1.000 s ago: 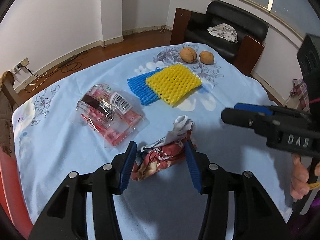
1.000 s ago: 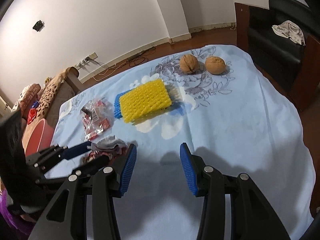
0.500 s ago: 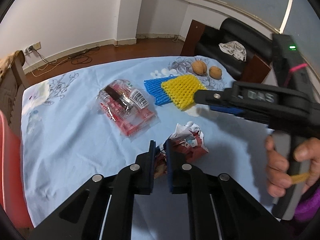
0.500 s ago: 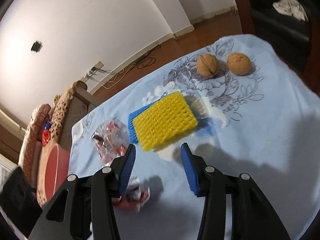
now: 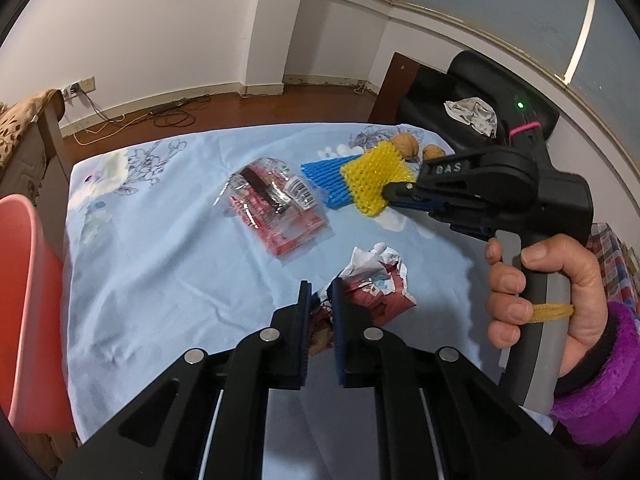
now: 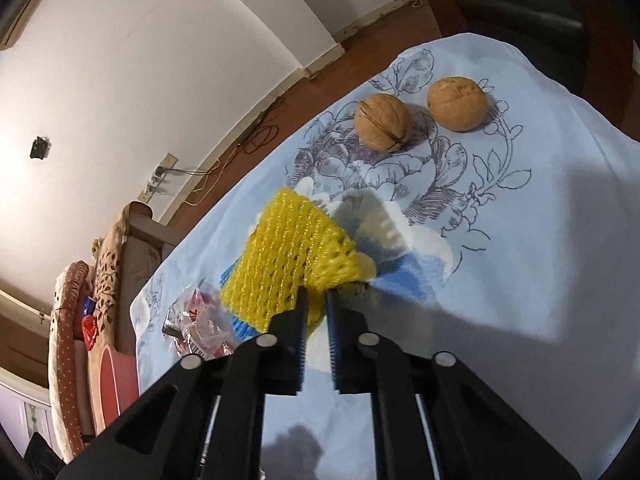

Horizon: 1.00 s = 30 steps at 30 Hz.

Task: Collect trash
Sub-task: 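Grasp the red-and-silver wrapper with the left gripper while the right gripper grasps the yellow foam net, then carry the wrapper and yellow foam net over the pink bucket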

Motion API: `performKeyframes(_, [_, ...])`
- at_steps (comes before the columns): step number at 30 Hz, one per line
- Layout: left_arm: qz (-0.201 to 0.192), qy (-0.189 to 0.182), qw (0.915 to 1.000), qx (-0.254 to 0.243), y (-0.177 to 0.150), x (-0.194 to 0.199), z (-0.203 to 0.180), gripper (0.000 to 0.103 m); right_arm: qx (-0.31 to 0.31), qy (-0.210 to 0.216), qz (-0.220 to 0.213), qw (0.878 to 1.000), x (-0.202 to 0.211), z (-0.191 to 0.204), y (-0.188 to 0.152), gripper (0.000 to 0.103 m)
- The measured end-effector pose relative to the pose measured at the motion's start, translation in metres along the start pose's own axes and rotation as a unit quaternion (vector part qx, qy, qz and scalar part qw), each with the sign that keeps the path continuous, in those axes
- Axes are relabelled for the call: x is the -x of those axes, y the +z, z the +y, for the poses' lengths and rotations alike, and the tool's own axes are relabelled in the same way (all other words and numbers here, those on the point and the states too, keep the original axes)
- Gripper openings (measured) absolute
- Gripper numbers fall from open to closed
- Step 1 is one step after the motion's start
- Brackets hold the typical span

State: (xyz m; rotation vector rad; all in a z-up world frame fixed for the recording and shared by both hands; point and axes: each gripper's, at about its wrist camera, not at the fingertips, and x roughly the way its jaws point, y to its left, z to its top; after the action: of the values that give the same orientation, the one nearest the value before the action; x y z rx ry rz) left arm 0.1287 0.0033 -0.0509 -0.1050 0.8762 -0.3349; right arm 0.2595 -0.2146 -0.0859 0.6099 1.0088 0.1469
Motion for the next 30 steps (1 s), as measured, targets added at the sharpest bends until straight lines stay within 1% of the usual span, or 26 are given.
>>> performKeyframes(1, [-0.001, 0.001, 1.0000, 0.002, 0.000, 0.001, 0.001, 0.009, 0.007, -0.003, -0.005, 1.000, 0.002, 0.001, -0.001, 0.004])
performKeyframes(5, [-0.006, 0.005, 0.9999, 0.011, -0.001, 0.008, 0.005, 0.010, 0.032, -0.008, -0.021, 0.999, 0.017, 0.008, -0.008, 0.004])
performKeyframes(10, [-0.018, 0.015, 0.9994, 0.024, 0.002, 0.018, 0.010, 0.010, 0.078, -0.016, -0.045, 0.996, 0.043, 0.019, -0.018, 0.004])
performKeyframes(19, [-0.053, 0.048, 0.9961, 0.051, 0.003, 0.048, 0.022, 0.009, 0.161, -0.030, -0.079, 0.983, 0.082, 0.047, -0.045, 0.004])
performKeyframes(23, [-0.069, 0.071, 0.9932, 0.061, 0.003, 0.062, 0.029, 0.010, 0.194, -0.021, -0.079, 0.978, 0.090, 0.064, -0.057, 0.004])
performKeyframes(27, [-0.085, 0.102, 0.9892, 0.063, 0.001, 0.076, 0.033, 0.010, 0.224, -0.012, -0.073, 0.972, 0.090, 0.086, -0.071, 0.004])
performKeyframes(30, [-0.093, 0.119, 0.9861, 0.070, -0.001, 0.087, 0.040, 0.010, 0.246, -0.006, -0.069, 0.967, 0.088, 0.102, -0.081, 0.004])
